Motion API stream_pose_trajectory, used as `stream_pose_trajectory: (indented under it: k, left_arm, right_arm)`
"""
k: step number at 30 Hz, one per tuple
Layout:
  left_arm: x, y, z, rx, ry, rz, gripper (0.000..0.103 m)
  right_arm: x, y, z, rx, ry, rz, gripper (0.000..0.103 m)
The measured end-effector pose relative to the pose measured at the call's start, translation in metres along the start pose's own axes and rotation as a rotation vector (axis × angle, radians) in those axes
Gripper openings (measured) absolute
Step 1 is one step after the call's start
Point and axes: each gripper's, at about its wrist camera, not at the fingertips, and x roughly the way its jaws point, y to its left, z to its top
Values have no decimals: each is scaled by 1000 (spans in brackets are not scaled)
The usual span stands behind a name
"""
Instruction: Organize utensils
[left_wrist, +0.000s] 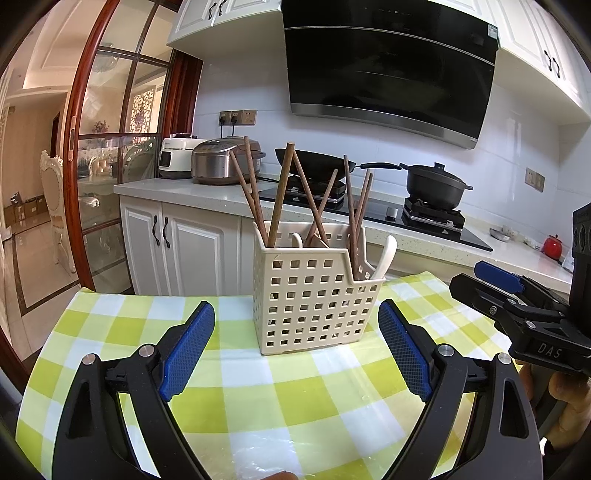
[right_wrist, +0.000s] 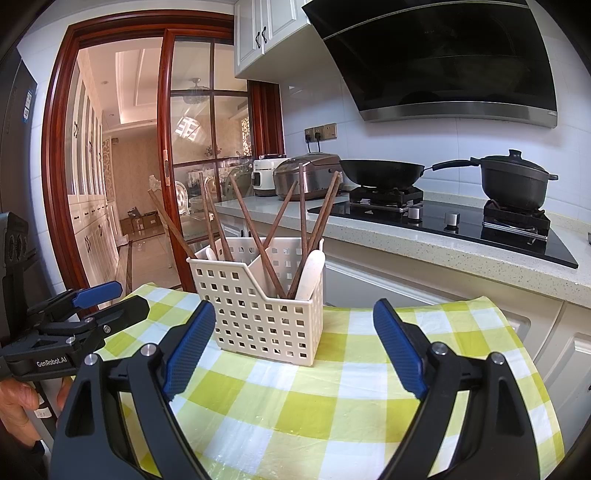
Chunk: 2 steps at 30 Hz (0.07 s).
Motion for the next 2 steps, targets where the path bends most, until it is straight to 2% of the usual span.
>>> stream_pose_trajectory:
  k: [2]
  left_arm:
    - [0,0,0,0,2,-1,84]
  right_arm:
    - [1,0,0,0,1,0,85]
